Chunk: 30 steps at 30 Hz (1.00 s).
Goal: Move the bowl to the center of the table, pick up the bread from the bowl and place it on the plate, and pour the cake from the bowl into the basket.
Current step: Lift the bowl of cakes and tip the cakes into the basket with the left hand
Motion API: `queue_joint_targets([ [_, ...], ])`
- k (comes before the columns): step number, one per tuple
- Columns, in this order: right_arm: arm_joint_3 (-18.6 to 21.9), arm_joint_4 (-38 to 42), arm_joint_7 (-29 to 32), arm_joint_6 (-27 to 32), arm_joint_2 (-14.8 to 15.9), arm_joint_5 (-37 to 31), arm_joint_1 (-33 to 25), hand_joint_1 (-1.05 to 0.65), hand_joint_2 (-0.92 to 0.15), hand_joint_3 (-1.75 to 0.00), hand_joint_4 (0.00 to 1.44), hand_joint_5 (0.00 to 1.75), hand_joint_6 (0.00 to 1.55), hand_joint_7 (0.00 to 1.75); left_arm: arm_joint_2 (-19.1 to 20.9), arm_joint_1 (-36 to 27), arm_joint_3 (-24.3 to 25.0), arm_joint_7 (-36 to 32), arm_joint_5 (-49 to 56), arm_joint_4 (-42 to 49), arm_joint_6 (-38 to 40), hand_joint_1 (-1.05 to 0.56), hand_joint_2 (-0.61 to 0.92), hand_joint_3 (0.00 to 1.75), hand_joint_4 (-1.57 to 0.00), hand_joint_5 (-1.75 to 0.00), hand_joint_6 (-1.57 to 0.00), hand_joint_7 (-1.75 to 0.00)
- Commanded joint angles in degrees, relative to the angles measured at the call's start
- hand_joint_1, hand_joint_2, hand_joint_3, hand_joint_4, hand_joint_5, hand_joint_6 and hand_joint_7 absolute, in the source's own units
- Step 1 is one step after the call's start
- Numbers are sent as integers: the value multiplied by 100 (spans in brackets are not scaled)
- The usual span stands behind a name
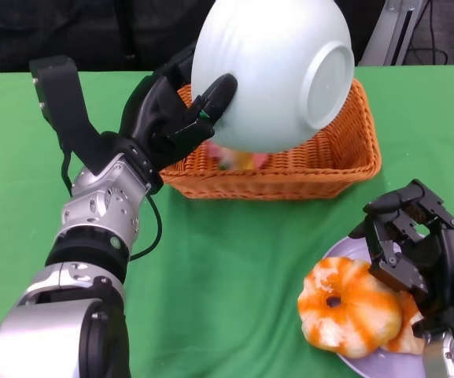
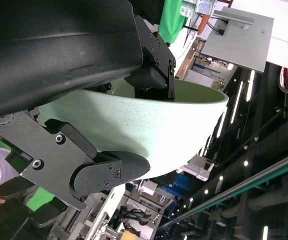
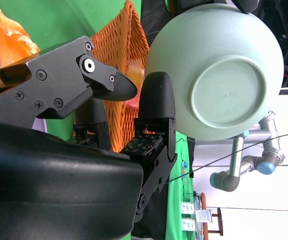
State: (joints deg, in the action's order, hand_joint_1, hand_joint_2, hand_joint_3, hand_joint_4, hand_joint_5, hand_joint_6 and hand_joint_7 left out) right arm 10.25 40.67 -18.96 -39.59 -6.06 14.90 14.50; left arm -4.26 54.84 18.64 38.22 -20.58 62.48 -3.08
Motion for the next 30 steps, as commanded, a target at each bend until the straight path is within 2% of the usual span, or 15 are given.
queue_joint_targets([
  [1, 40, 43, 69, -103, 47, -12, 66, -9, -59, -98, 77, 159, 66, 135, 49, 203, 62, 18, -142, -32, 82, -6, 64, 105, -77, -160, -78, -149],
  [10, 35, 119, 15, -148, 73, -8, 93, -7, -61, -97, 77, 159, 66, 135, 41, 223, 138, 3, -222, -90, 345, -5, 61, 107, -76, -162, -79, -148],
  [18, 41, 240, -34, -261, 94, -14, 137, -7, -63, -96, 78, 158, 66, 134, 38, 239, 219, -37, -399, -153, 680, -4, 61, 106, -70, -170, -77, -149],
  [25, 12, 111, 83, -84, 101, -72, 83, -10, -63, -91, 77, 158, 66, 134, 21, 251, 299, -52, -586, -200, 975, -5, 60, 105, -67, -172, -76, -149],
  [30, 0, 218, -8, -252, 146, -92, 108, -8, -66, -91, 76, 161, 64, 136, 18, 238, 314, -12, -614, -230, 1048, -6, 62, 106, -66, -172, -77, -148],
])
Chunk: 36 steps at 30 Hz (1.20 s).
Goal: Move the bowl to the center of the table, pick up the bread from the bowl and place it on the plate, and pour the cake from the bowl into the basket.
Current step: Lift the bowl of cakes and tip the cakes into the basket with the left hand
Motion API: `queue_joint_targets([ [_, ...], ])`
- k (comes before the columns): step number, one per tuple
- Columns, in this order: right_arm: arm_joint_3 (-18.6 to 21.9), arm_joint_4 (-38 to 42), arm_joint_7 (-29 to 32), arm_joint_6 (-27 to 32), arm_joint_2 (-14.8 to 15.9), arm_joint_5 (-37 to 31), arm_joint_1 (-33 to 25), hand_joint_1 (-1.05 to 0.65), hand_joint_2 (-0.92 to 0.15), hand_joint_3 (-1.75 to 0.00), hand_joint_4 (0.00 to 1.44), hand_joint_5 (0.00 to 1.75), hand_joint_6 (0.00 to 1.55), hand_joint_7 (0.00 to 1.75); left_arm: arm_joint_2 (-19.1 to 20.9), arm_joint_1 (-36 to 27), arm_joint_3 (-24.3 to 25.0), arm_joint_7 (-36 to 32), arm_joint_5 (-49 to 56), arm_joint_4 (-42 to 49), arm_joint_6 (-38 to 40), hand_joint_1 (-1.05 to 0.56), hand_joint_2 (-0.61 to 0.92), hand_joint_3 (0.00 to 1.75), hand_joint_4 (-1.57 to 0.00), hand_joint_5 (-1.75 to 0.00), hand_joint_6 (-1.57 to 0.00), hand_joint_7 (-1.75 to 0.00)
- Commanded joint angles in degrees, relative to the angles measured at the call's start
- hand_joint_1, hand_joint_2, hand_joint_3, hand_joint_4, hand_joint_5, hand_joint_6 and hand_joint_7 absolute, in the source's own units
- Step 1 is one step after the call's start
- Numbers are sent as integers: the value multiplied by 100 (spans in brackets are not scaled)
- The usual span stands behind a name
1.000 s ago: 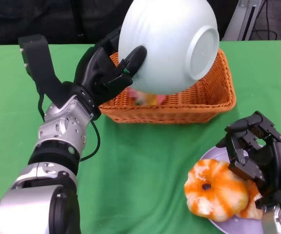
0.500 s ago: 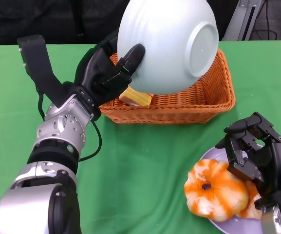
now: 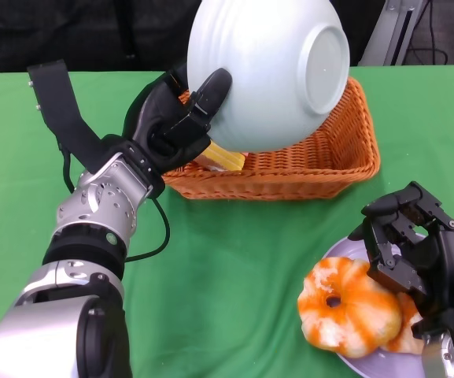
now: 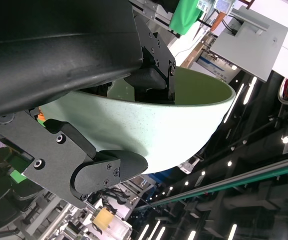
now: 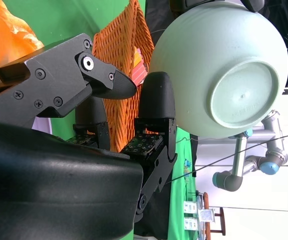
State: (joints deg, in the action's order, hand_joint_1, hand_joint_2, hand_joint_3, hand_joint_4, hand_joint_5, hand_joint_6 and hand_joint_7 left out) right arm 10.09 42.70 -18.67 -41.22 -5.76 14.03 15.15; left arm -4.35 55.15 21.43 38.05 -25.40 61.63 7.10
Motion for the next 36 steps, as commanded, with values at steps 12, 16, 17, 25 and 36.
queue_joint_targets([
  [12, 72, 110, -63, -142, 72, 47, 83, -7, -65, -91, 79, 158, 67, 134, 42, 198, 108, -33, -237, -159, 227, -8, 68, 96, -67, -168, -77, -148],
  [16, 64, 78, -59, -99, 74, 53, 70, -7, -64, -92, 80, 157, 68, 133, 49, 195, 112, -71, -247, -173, 295, -9, 69, 94, -67, -169, -77, -150],
  [17, 65, 80, -62, -112, 72, 55, 69, -7, -64, -91, 80, 157, 67, 133, 51, 198, 123, -74, -264, -173, 333, -10, 70, 92, -68, -168, -77, -149],
  [25, 61, 57, -60, -126, 79, 46, 46, -7, -66, -90, 79, 156, 68, 133, 65, 237, 228, -187, -386, -188, 686, -12, 75, 85, -67, -167, -73, -156],
  [36, 58, -17, -11, -70, 65, 21, 9, -8, -63, -92, 78, 158, 66, 134, 110, 272, 361, -259, -561, -174, 1042, -12, 77, 80, -61, -170, -66, -161],
])
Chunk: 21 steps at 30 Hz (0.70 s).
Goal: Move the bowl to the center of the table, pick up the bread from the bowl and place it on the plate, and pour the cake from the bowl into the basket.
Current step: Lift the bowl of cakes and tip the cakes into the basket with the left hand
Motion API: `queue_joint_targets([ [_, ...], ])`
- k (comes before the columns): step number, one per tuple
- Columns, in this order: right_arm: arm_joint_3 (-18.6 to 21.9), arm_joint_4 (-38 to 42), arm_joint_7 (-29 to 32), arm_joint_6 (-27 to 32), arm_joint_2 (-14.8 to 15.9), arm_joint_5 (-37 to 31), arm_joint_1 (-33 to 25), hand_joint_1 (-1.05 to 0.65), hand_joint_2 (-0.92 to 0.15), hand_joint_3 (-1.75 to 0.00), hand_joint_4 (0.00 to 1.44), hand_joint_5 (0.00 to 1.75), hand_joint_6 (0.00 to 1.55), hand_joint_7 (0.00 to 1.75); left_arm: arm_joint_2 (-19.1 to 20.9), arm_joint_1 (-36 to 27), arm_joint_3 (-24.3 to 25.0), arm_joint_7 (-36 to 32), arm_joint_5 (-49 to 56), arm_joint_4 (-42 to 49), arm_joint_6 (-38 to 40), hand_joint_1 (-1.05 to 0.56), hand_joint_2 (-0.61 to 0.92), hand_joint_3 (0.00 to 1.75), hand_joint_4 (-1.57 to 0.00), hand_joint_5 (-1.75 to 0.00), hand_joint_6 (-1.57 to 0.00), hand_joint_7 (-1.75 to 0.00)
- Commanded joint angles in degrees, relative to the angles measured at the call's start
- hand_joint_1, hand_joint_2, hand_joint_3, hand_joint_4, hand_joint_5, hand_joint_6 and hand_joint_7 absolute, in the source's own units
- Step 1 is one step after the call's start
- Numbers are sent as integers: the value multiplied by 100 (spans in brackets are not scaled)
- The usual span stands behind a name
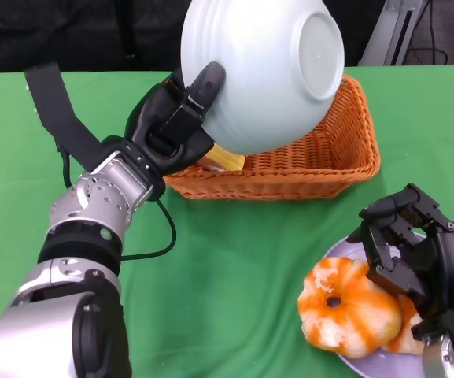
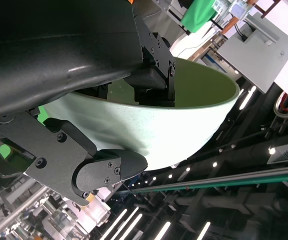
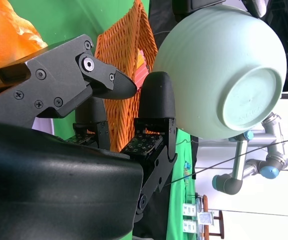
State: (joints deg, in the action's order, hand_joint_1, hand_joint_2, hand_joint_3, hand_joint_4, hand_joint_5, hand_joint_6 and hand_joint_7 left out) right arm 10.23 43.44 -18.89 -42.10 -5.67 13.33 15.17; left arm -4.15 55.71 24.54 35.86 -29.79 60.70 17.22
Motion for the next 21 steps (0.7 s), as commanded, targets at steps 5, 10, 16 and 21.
queue_joint_targets([
  [5, 37, -175, 0, 55, 92, 91, -13, -7, -64, -92, 78, 158, 66, 134, 57, 241, 49, -103, -112, -120, 26, -12, 78, 79, -62, -170, -66, -161],
  [10, -2, -544, -52, 343, 135, 121, -137, -8, -65, -89, 73, 161, 61, 134, 16, 303, 47, -227, -173, -218, 120, -12, 80, 77, -59, -174, -64, -161],
  [16, -35, -1020, -9, 737, 143, 129, -341, -13, -79, -68, 68, 163, 60, 133, -61, 263, -14, -407, -237, -543, 304, -13, 78, 83, -60, -175, -64, -166],
  [21, -27, -1193, -9, 857, 158, 125, -395, -14, -80, -64, 69, 163, 60, 135, -120, 238, -6, -601, -309, -723, 427, -13, 79, 81, -60, -175, -60, -171],
])
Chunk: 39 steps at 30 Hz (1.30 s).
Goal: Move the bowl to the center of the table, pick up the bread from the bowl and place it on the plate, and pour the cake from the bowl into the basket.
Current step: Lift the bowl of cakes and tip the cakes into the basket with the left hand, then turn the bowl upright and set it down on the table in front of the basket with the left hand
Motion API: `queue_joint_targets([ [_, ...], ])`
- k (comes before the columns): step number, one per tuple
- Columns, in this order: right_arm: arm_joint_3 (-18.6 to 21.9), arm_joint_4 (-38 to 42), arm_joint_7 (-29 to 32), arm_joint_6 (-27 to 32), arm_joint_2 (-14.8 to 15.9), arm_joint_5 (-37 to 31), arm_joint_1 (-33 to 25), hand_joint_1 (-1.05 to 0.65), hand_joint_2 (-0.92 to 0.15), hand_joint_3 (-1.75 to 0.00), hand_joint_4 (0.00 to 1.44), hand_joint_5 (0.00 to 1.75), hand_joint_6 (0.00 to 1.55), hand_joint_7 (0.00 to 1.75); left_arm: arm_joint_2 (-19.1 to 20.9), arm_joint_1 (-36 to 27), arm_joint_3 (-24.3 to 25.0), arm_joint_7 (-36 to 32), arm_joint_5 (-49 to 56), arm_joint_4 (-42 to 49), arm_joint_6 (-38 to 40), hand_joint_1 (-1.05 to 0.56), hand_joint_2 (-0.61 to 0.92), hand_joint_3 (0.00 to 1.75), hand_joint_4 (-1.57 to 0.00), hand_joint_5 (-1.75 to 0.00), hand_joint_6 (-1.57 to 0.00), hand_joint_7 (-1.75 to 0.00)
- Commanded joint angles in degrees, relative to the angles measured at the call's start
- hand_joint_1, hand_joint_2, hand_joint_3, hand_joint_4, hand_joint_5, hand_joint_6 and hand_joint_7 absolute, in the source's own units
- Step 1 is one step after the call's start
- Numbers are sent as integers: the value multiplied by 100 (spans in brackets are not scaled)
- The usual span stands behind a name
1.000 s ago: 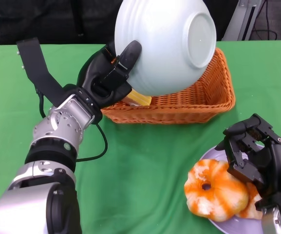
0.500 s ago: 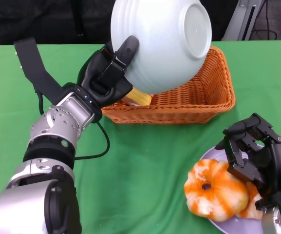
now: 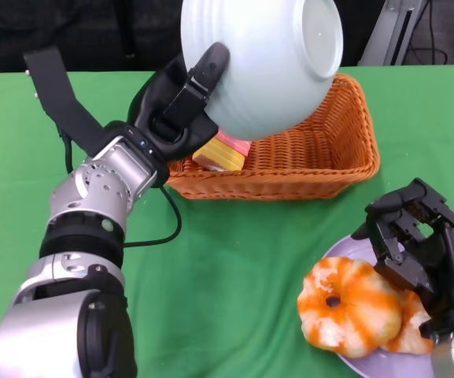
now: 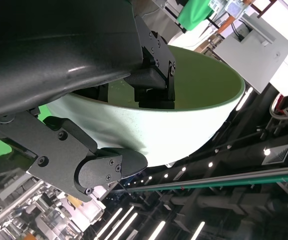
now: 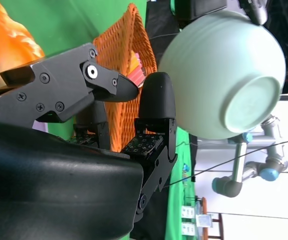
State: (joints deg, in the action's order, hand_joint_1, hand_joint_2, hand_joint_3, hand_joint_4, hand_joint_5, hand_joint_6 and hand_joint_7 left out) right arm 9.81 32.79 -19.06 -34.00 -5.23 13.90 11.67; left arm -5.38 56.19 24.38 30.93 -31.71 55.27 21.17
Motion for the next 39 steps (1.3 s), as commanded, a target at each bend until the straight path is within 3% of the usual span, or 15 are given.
queue_joint_targets([
  [1, 27, -120, -63, 52, 120, 126, -33, -14, -80, -64, 69, 163, 60, 135, -6, 191, 12, -135, -123, -196, 44, -13, 79, 81, -61, -175, -60, -172],
  [21, 67, -157, -108, 171, 206, 192, 8, -13, -75, -71, 72, 161, 61, 134, -64, 247, 96, -334, -213, -219, 169, -12, 79, 79, -60, -175, -61, -169],
  [28, 72, -158, -67, 217, 226, 159, 13, -14, -73, -72, 73, 161, 64, 134, -59, 340, 243, -557, -409, -175, 535, -11, 71, 89, -61, -175, -60, -172],
  [39, 76, -148, -154, 304, 253, 220, 26, -13, -73, -73, 73, 160, 64, 132, -71, 241, 141, -491, -261, -275, 312, -11, 73, 92, -60, -175, -58, -172],
])
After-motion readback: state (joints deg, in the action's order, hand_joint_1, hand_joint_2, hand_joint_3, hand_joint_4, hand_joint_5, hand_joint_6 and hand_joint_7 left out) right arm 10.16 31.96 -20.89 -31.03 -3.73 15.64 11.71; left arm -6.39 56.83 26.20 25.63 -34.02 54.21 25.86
